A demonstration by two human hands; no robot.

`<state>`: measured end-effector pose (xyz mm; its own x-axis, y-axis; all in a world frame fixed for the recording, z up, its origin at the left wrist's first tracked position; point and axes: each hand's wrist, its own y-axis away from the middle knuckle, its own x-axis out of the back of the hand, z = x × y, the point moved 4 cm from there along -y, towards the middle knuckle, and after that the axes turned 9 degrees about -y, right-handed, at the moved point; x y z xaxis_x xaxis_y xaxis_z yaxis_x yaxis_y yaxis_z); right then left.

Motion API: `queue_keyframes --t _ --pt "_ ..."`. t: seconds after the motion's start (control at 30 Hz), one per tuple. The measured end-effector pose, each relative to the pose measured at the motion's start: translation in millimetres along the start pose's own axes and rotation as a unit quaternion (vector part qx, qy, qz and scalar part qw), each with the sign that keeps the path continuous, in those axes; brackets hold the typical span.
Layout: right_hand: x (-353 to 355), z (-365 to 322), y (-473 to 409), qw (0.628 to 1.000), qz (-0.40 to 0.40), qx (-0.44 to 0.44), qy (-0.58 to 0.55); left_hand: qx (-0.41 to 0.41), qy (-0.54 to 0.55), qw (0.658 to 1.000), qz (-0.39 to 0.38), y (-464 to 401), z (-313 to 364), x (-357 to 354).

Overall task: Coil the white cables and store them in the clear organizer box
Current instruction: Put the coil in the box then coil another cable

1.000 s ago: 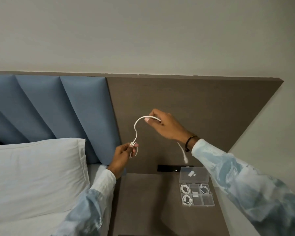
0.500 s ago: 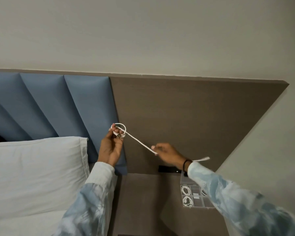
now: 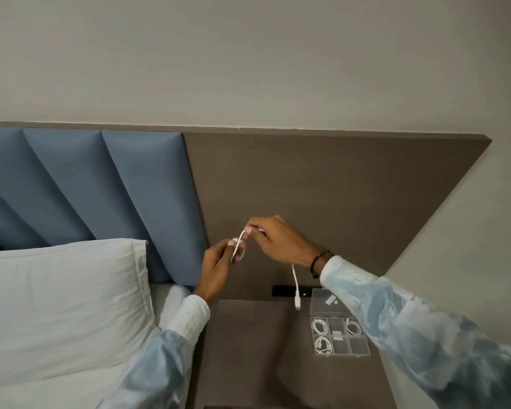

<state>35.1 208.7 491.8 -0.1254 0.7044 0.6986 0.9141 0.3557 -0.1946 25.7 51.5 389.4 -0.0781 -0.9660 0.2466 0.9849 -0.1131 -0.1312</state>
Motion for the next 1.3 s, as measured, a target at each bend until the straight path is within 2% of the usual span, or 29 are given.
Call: queue_keyframes --t 0.1,0.23,0.37,0.43,0.5,0.6,0.77,0.87,0.9,0.97,1.07,1.2,1.3 --pt "18 21 -6 0.999 0.027 -0.021 0.031 0.071 0.117 0.990 -0.038 7 11 -10" --pt "10 41 6 0.994 0.089 -0.055 -0.014 0.089 0.277 0.957 -0.019 3 33 -10" --pt "-42 36 33 0.999 -0.015 -0.044 0.012 0.082 0.369 0.925 0.040 -13 43 -8" --pt "-57 28 39 0.995 -0.077 -0.052 0.039 0.053 0.326 0.941 0.068 -19 40 -4" --pt "-59 19 37 0.991 -0.105 -0.041 0.069 0.020 0.204 0.974 0.091 -20 31 -1" --pt "-42 0 28 0.993 -0.069 -0.007 0.096 -0.037 0.065 0.996 0.043 -19 18 -6" --pt "-8 -5 11 0.997 0.028 -0.003 0.065 0.019 0.018 0.996 -0.083 -9 6 -23" --pt "-1 13 8 0.997 0.053 -0.057 0.016 0.084 0.008 0.993 -0.087 -9 9 -26" --pt "-4 19 9 0.995 0.035 -0.089 -0.016 0.093 0.005 0.993 -0.070 -8 13 -25" --pt "-16 28 12 0.986 -0.008 -0.146 -0.085 0.066 -0.066 0.996 0.001 -6 23 -21" --pt "-32 28 16 0.968 0.024 -0.174 -0.178 0.041 -0.146 0.974 0.168 1 38 -12" --pt "-34 21 12 0.961 0.067 -0.155 -0.218 0.077 -0.126 0.945 0.290 10 44 -9" --pt "-35 17 12 0.965 0.071 -0.135 -0.213 0.109 -0.102 0.929 0.339 10 37 -2"
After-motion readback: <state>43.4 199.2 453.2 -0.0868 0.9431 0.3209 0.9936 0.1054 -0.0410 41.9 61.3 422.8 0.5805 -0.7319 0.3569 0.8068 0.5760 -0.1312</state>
